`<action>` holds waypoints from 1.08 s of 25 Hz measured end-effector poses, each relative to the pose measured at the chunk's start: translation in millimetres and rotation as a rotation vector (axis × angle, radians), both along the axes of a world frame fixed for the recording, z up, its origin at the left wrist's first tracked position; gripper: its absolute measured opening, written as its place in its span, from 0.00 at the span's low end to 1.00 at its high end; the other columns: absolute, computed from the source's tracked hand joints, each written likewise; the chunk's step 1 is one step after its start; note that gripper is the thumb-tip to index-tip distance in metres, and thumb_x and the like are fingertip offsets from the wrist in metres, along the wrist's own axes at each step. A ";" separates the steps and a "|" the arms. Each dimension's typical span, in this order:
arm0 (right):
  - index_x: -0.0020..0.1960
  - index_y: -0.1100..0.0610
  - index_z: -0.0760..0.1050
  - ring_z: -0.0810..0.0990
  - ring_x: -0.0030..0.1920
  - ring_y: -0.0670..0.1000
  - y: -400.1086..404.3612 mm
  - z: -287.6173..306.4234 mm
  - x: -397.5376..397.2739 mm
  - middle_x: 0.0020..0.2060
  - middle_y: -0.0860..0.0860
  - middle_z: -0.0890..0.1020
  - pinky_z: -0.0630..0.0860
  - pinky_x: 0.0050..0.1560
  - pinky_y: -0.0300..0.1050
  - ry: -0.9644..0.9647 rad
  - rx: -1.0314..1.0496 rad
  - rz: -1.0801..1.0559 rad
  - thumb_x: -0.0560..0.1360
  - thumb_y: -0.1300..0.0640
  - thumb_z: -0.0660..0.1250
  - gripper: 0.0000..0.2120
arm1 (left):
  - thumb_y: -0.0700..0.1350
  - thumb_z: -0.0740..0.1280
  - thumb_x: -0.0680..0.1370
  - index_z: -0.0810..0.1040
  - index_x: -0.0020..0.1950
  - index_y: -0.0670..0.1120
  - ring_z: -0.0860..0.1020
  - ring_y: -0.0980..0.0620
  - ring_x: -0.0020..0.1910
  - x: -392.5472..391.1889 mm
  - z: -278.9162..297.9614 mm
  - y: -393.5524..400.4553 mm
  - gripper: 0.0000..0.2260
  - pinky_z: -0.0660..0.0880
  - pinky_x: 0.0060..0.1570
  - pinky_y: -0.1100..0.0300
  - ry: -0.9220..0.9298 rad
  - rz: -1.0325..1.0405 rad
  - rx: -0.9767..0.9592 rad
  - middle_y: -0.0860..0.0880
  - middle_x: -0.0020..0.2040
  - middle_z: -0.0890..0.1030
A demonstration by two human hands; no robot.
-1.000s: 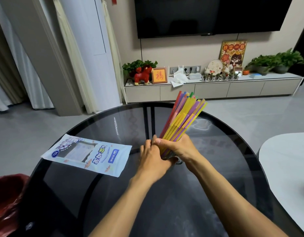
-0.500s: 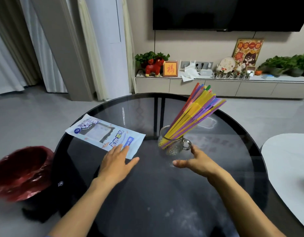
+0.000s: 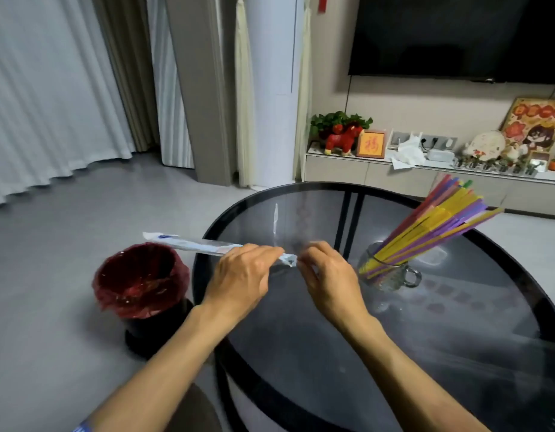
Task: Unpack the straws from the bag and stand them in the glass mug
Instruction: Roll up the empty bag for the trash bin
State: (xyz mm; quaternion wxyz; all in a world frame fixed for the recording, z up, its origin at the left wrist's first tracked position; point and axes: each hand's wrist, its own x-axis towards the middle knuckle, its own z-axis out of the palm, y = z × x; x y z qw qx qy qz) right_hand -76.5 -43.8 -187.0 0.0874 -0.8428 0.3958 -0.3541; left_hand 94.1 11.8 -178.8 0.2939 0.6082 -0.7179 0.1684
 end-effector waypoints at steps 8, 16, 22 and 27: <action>0.60 0.53 0.72 0.77 0.54 0.57 35.6 -24.1 113.5 0.56 0.52 0.78 0.75 0.48 0.52 0.194 0.150 0.110 0.75 0.54 0.64 0.14 | 0.38 0.71 0.74 0.85 0.53 0.43 0.81 0.44 0.44 140.0 25.5 56.3 0.09 0.76 0.47 0.56 0.508 0.431 -0.343 0.43 0.44 0.85; 0.51 0.50 0.73 0.74 0.51 0.54 38.0 -78.8 133.8 0.52 0.49 0.77 0.71 0.56 0.51 0.360 0.047 0.002 0.76 0.47 0.59 0.09 | 0.41 0.69 0.75 0.81 0.37 0.52 0.71 0.60 0.36 270.2 35.1 35.7 0.09 0.70 0.38 0.63 1.171 0.376 -0.580 0.54 0.36 0.77; 0.51 0.49 0.72 0.73 0.49 0.53 39.5 -80.2 136.4 0.50 0.47 0.76 0.71 0.56 0.50 0.391 0.057 -0.018 0.76 0.47 0.58 0.09 | 0.41 0.69 0.76 0.83 0.55 0.40 0.79 0.57 0.43 303.0 -38.6 -1.9 0.09 0.79 0.53 0.61 1.423 0.508 -0.544 0.47 0.49 0.84; 0.51 0.49 0.71 0.73 0.50 0.54 37.5 -79.1 138.8 0.50 0.47 0.75 0.71 0.57 0.51 0.424 0.053 -0.017 0.76 0.47 0.57 0.09 | 0.42 0.68 0.78 0.80 0.61 0.43 0.80 0.53 0.47 307.2 -122.6 -7.4 0.13 0.76 0.55 0.61 1.568 0.745 -0.309 0.48 0.53 0.83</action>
